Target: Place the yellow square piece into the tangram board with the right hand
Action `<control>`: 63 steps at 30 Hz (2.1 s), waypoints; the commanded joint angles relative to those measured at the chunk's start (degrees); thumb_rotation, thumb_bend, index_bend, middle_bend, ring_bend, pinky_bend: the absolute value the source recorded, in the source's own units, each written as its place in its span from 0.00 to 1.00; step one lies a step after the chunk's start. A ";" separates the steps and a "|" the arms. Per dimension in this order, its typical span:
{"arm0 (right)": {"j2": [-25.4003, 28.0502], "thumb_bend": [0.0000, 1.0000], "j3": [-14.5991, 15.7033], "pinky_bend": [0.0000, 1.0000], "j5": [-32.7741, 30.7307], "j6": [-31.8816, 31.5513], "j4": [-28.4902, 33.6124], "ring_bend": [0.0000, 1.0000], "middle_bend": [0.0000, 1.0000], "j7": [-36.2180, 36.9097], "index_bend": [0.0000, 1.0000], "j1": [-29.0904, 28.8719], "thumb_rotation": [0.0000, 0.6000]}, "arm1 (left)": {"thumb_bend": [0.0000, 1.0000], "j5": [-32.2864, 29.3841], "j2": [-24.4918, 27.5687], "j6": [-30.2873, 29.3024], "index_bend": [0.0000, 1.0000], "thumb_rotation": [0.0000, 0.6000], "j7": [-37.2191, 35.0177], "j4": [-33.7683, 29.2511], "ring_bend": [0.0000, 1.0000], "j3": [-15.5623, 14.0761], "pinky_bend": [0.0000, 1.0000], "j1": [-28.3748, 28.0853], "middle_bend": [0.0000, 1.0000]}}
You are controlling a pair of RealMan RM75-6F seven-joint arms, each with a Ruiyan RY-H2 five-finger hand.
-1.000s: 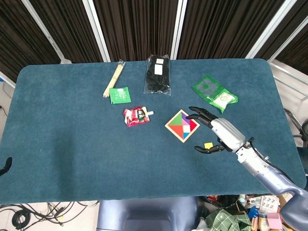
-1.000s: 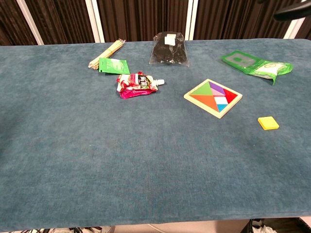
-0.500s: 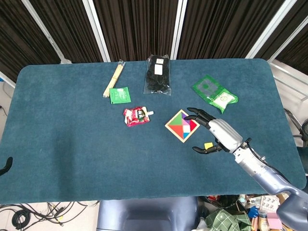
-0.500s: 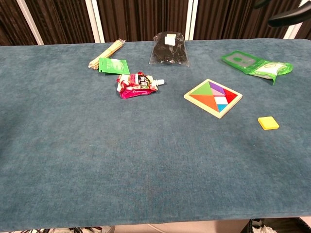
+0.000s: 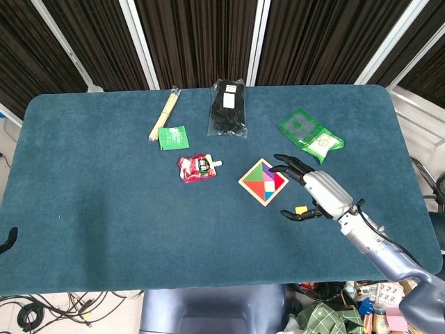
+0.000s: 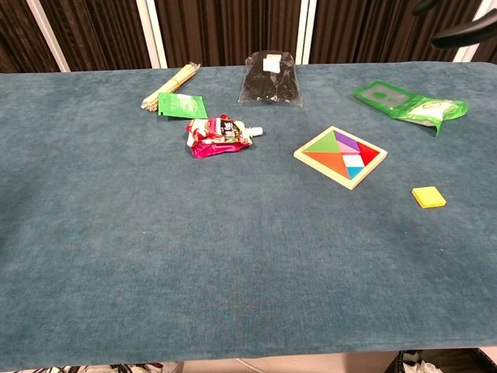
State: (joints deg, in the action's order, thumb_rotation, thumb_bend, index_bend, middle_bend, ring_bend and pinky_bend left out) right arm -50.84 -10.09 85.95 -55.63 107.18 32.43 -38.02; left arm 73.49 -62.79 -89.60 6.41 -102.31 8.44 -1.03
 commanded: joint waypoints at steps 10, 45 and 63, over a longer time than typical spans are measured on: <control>-10.23 0.12 4.87 0.13 -11.58 0.85 -8.58 0.00 0.00 -36.87 0.18 2.90 1.00 | 0.32 0.41 -0.08 -0.05 0.00 1.00 0.34 0.00 0.00 -0.35 0.00 0.07 0.00; -31.48 0.12 5.91 0.13 -14.42 3.80 -33.33 0.00 0.00 -33.52 0.42 5.11 1.00 | 0.32 -1.45 0.05 0.85 0.00 1.00 1.06 -0.59 0.00 -0.18 0.00 0.00 0.00; -33.83 0.19 5.40 0.13 -13.53 5.29 -36.59 0.00 0.00 -31.78 0.43 4.82 1.00 | 0.32 -1.73 0.12 0.94 0.00 1.00 0.98 -0.56 0.00 -0.05 0.00 -0.06 0.00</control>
State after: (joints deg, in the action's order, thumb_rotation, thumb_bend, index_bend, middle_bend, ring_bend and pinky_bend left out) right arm -84.61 -4.64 72.47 -50.42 70.67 0.62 -33.19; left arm 71.76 -62.67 -88.66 7.39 -102.87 8.39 -1.09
